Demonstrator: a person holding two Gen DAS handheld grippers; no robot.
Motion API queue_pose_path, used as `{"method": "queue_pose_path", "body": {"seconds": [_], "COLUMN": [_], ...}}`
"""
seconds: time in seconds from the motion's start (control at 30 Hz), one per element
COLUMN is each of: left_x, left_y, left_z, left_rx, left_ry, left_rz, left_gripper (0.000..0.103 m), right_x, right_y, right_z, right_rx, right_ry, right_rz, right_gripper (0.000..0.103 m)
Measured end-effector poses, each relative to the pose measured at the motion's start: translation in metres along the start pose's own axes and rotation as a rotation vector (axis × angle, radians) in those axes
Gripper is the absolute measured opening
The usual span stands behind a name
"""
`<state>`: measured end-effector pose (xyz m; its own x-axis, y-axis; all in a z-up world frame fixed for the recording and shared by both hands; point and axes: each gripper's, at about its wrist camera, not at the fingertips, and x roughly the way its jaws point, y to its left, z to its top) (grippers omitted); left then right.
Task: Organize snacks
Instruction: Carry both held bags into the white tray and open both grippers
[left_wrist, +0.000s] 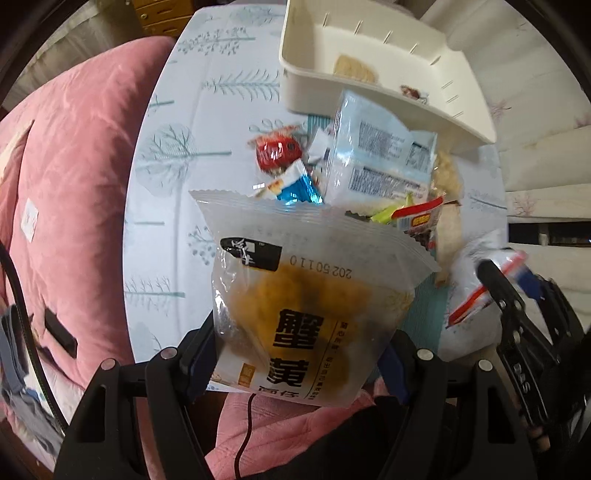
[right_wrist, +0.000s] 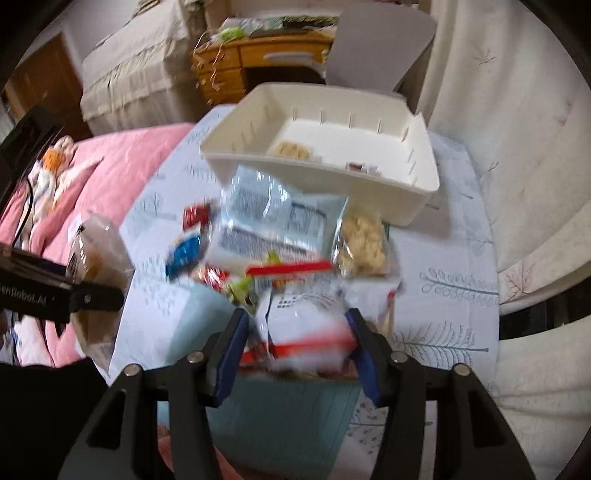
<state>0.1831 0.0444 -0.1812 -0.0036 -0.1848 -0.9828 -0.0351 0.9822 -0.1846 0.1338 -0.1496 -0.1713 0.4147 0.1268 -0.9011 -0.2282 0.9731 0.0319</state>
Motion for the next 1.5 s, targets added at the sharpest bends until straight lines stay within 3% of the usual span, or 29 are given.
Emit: {"method": "queue_pose_path", "body": {"seconds": [0.13,0.2,0.57,0.93,1.13,1.5], "left_x": [-0.021,-0.023,-0.053,-0.070,-0.078,-0.062], "left_y": [0.006,0.017,0.010,-0.015,-0.029,-0.057], "left_z": [0.002,0.005,0.037,0.086,0.114,0.159], "left_rx": [0.044,0.071,0.164,0.133,0.100,0.069], "left_ry": [-0.018,-0.027,-0.087,-0.160,-0.215,-0.343], "left_rz": [-0.028,-0.048,-0.076,-0.036,-0.052,-0.062], "left_gripper": [0.073,0.073,0.073,0.073,0.073,0.076], "right_x": [0.003,-0.001,-0.030,-0.052,-0.052,-0.013], "right_y": [0.010,0.015,0.011,-0.024,-0.051,-0.096], "right_z": [0.008,0.014,0.055,0.120,0.149,0.172], "right_rx": [0.029,0.042,0.158,0.171,0.155,0.172], "right_ry": [-0.005,-0.026,-0.120,-0.258,-0.330,-0.338], "right_rz": [-0.018,-0.018,-0.036,-0.046,-0.042,0.040], "right_gripper": [0.036,0.030,0.028,0.028,0.028,0.030]}}
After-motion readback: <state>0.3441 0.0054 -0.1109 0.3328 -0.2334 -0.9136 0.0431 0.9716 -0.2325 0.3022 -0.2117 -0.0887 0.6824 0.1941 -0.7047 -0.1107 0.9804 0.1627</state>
